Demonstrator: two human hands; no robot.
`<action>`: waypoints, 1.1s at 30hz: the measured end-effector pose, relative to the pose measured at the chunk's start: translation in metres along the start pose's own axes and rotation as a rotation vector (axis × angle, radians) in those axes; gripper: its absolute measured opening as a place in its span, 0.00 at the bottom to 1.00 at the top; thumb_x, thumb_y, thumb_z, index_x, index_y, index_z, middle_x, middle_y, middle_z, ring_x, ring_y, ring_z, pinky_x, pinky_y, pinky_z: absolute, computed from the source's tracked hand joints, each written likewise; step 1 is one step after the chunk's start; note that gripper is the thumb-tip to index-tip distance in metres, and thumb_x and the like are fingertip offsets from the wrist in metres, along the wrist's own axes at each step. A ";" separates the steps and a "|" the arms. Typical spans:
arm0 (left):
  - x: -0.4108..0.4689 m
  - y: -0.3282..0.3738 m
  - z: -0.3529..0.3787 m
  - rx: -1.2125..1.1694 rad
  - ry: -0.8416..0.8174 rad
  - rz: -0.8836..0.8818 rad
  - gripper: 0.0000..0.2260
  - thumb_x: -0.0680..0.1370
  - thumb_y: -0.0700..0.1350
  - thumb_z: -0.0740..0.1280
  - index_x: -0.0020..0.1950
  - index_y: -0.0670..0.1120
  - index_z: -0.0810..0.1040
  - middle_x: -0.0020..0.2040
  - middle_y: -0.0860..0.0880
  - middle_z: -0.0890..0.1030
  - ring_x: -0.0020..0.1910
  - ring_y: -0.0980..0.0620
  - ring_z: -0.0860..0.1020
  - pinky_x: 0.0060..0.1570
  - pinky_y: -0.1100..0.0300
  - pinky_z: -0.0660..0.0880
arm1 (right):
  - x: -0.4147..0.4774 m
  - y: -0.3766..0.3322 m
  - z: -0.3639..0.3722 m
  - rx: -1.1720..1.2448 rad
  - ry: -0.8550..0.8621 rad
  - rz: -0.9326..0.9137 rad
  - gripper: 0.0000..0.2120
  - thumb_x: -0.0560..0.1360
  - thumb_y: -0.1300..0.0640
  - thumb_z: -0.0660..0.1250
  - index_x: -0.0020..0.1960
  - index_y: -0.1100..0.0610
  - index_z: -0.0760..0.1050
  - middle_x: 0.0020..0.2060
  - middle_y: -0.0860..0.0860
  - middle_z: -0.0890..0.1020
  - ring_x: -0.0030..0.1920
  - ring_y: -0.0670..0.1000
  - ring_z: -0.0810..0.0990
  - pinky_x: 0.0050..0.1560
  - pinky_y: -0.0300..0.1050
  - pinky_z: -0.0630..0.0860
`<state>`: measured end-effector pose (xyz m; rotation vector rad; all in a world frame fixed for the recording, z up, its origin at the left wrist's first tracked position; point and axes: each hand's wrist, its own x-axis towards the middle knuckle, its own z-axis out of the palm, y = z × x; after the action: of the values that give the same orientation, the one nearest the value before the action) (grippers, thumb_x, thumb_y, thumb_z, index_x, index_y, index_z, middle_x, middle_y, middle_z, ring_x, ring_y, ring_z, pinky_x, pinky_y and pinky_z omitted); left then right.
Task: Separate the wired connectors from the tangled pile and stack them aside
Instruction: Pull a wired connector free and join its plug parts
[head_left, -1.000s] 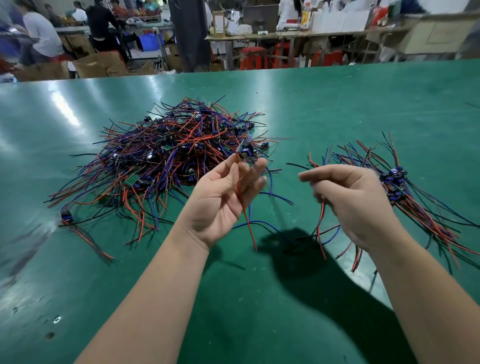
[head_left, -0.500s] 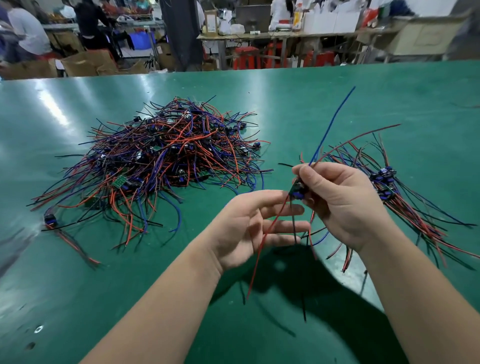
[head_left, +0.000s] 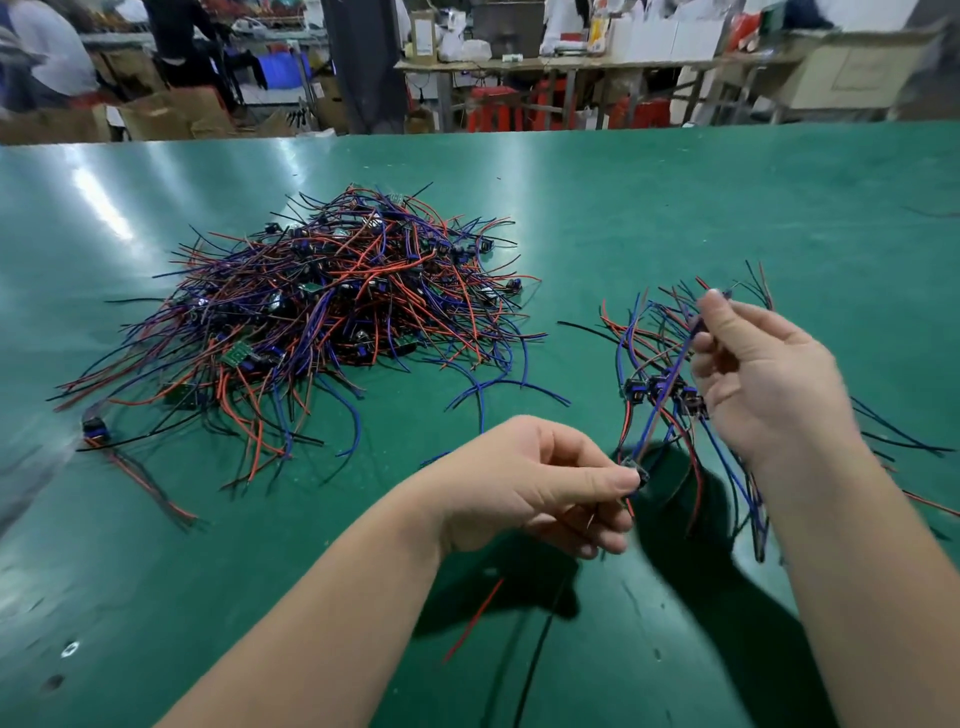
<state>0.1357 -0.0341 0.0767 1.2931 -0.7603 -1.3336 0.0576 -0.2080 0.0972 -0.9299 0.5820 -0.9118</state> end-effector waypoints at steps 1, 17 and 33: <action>0.000 0.000 0.000 -0.010 0.002 0.004 0.05 0.74 0.44 0.69 0.38 0.47 0.78 0.37 0.47 0.83 0.34 0.52 0.82 0.33 0.62 0.79 | 0.002 0.001 -0.001 0.043 0.017 -0.009 0.05 0.72 0.62 0.71 0.38 0.57 0.75 0.27 0.48 0.81 0.27 0.44 0.77 0.29 0.33 0.71; 0.004 0.020 -0.014 -0.627 0.399 0.335 0.15 0.61 0.50 0.72 0.45 0.50 0.76 0.35 0.54 0.84 0.28 0.60 0.78 0.34 0.67 0.74 | -0.034 0.026 0.022 -0.317 -0.629 0.066 0.17 0.57 0.59 0.74 0.46 0.56 0.81 0.32 0.51 0.81 0.32 0.46 0.77 0.33 0.34 0.73; 0.016 -0.005 0.007 0.220 0.948 0.781 0.07 0.70 0.52 0.73 0.37 0.51 0.80 0.37 0.53 0.80 0.33 0.57 0.74 0.35 0.63 0.72 | -0.037 0.027 0.032 0.112 -0.456 0.282 0.03 0.62 0.58 0.69 0.32 0.55 0.82 0.29 0.49 0.80 0.32 0.46 0.79 0.32 0.32 0.76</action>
<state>0.1306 -0.0501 0.0689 1.3850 -0.6112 0.0353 0.0736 -0.1547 0.0913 -0.8908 0.2576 -0.4516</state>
